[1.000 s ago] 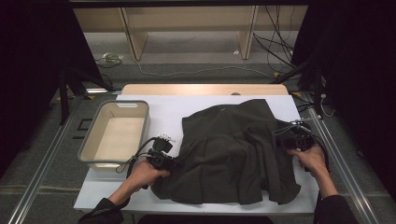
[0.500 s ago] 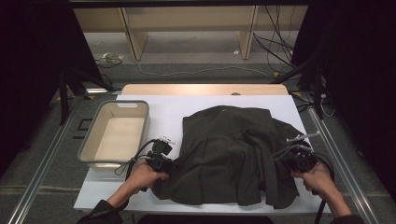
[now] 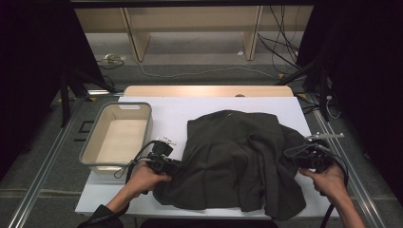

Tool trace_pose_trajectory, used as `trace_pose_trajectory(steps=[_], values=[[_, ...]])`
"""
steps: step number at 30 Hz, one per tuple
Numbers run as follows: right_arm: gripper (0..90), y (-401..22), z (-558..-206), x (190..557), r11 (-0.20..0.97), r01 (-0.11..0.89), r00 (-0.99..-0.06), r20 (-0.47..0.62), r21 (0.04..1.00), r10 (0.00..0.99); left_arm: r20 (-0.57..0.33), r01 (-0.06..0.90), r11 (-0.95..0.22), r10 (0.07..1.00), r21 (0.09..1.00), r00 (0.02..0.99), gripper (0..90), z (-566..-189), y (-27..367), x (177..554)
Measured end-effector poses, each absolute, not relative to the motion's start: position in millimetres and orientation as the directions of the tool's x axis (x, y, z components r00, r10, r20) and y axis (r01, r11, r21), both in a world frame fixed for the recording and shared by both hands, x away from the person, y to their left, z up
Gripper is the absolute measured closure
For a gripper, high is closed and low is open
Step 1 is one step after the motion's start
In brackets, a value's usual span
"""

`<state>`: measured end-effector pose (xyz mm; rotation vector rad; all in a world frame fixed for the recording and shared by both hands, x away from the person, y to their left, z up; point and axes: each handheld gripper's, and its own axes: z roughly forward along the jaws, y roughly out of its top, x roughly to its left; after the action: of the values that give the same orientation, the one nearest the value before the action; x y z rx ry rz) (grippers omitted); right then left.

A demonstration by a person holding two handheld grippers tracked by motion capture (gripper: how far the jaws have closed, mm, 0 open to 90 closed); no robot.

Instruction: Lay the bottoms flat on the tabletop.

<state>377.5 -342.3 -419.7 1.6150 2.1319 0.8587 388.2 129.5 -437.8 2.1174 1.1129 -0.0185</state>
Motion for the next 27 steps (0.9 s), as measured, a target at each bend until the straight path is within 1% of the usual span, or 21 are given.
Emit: trace_pose_trajectory(steps=[3, 5, 7, 9, 11, 13, 17, 19, 20, 23, 24, 26, 27], values=[[44.3, -351, -419, 397, 0.157, 0.746, -0.266, 0.074, 0.648, 0.961, -0.323, 0.709, -0.335, 0.715, 0.62, 0.62, 58.1, -434, 132, 390], [44.0, -357, -422, 411, 0.131, 0.753, -0.228, 0.07, 0.644, 0.971, -0.319, 0.709, -0.335, 0.718, 0.62, 0.618, 59.4, -435, 133, 390], [41.6, -363, -427, 424, 0.113, 0.765, -0.207, 0.077, 0.634, 0.975, -0.318, 0.71, -0.346, 0.715, 0.614, 0.623, 60.9, -438, 132, 390], [37.9, -365, -433, 435, 0.122, 0.774, -0.21, 0.07, 0.621, 0.975, -0.316, 0.712, -0.351, 0.715, 0.608, 0.623, 61.2, -441, 131, 391], [36.0, -365, -440, 445, 0.139, 0.787, -0.209, 0.046, 0.601, 0.977, -0.315, 0.714, -0.357, 0.715, 0.602, 0.624, 60.6, -443, 130, 392], [34.9, -366, -446, 453, 0.133, 0.793, -0.201, 0.05, 0.595, 0.978, -0.319, 0.719, -0.352, 0.719, 0.599, 0.618, 59.0, -444, 130, 393], [36.1, -365, -461, 464, 0.156, 0.814, -0.216, 0.041, 0.56, 0.976, -0.326, 0.728, -0.364, 0.716, 0.581, 0.618, 56.1, -451, 128, 393], [39.0, -362, -467, 467, 0.167, 0.83, -0.22, 0.038, 0.533, 0.975, -0.32, 0.726, -0.388, 0.708, 0.567, 0.629, 57.7, -455, 127, 393], [44.8, -360, -467, 466, 0.184, 0.822, -0.23, 0.017, 0.539, 0.973, -0.328, 0.727, -0.392, 0.702, 0.564, 0.633, 61.2, -457, 125, 392], [70.3, -354, -466, 462, 0.22, 0.817, -0.248, -0.018, 0.534, 0.968, -0.318, 0.719, -0.419, 0.692, 0.554, 0.648, 77.3, -457, 121, 390], [76.7, -353, -464, 460, 0.217, 0.825, -0.251, -0.006, 0.523, 0.968, -0.312, 0.716, -0.425, 0.691, 0.554, 0.652, 80.8, -457, 120, 389], [84.6, -350, -462, 454, 0.234, 0.838, -0.268, -0.001, 0.493, 0.963, -0.312, 0.713, -0.429, 0.687, 0.555, 0.656, 84.5, -457, 120, 388], [86.2, -350, -461, 450, 0.243, 0.843, -0.277, 0.001, 0.48, 0.961, -0.31, 0.71, -0.435, 0.684, 0.553, 0.66, 84.9, -457, 121, 388]])
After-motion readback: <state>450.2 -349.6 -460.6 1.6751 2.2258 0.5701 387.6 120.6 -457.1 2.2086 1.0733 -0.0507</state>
